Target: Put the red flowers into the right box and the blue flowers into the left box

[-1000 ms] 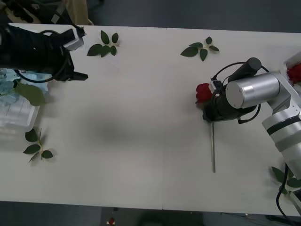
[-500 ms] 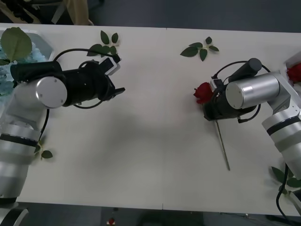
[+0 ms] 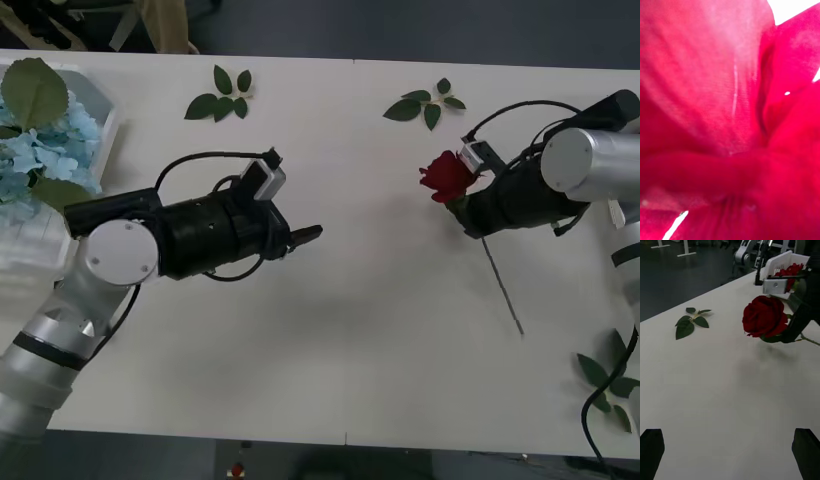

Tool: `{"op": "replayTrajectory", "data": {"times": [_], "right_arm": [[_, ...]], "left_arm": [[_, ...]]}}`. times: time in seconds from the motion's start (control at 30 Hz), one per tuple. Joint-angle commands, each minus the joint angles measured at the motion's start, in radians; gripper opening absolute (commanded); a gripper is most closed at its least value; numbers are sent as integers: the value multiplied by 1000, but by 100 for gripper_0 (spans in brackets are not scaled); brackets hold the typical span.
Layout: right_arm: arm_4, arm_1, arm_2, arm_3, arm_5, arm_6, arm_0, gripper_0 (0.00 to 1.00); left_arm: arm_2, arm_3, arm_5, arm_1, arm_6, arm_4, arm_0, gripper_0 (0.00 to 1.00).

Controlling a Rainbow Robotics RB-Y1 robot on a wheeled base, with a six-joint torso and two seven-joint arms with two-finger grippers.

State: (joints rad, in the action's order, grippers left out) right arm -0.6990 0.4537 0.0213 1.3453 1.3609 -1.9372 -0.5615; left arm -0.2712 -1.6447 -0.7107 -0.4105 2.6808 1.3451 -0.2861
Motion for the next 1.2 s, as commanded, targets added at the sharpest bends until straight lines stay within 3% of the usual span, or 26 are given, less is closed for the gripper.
{"op": "replayTrajectory", "data": {"times": [0.03,0.17,0.37,0.67,0.87,1.2], "right_arm": [[-48,40,-23,94,0,-112,-20,0],[-89,45,-96,121,0,-132,-18,0],[-97,45,-216,150,-2,-57,-20,0],[-16,88,-370,156,70,67,-23,0],[39,197,-376,146,127,92,-23,0],[16,398,-348,29,75,129,-23,0]], "left_arm": [[110,-52,-145,-7,24,120,13,100],[182,-52,-308,-2,24,207,8,100],[188,-52,-444,10,24,335,4,100],[152,-52,-451,82,24,378,-8,100],[141,-52,-486,107,24,431,-45,100],[224,6,-708,110,24,471,-62,100]]}}
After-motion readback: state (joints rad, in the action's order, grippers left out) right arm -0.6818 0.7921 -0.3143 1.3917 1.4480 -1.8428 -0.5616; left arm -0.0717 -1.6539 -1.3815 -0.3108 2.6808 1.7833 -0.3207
